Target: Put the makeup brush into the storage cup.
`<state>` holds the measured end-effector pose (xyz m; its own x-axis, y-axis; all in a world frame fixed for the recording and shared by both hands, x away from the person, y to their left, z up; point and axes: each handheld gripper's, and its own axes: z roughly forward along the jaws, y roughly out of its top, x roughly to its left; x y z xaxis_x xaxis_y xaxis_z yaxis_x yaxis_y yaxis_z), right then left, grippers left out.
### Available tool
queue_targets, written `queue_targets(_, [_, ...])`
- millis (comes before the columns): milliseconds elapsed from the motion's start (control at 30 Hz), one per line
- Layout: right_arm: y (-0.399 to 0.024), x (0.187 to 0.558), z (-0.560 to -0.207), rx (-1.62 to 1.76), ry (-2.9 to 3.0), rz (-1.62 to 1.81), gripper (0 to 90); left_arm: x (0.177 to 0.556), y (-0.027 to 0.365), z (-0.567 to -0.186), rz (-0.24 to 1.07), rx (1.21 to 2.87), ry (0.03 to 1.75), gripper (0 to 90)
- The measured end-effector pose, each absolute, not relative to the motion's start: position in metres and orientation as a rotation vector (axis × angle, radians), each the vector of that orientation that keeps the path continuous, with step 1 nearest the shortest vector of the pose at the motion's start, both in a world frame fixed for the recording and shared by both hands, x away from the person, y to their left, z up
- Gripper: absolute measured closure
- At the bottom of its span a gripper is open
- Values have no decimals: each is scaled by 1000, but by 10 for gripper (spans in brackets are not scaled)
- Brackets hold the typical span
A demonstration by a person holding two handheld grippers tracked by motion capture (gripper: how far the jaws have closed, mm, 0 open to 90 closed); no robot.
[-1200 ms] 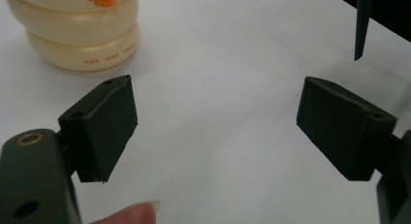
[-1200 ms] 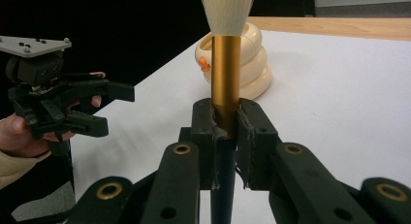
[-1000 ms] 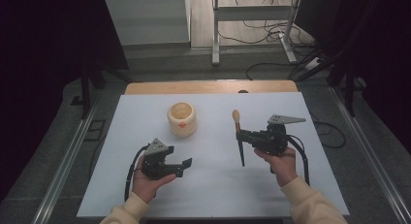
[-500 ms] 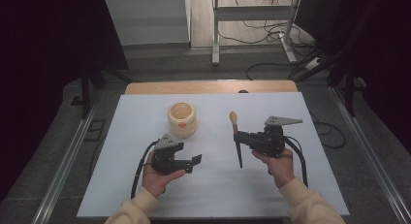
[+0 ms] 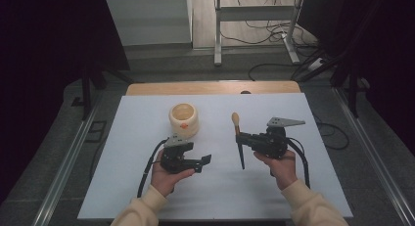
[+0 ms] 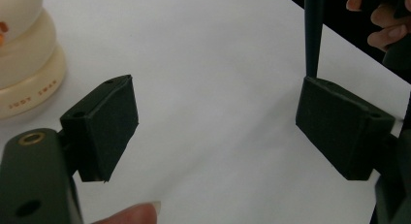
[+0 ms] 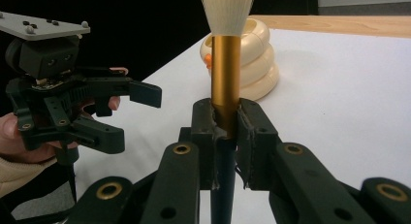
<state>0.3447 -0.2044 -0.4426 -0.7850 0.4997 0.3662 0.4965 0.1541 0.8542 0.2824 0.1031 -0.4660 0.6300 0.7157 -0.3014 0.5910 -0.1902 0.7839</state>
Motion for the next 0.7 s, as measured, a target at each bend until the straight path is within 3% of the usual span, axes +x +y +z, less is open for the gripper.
queue_targets(700, [-204, 343, -441, 1013, 2373, 1786, 789, 297, 67, -460, 77, 1871, 985, 181])
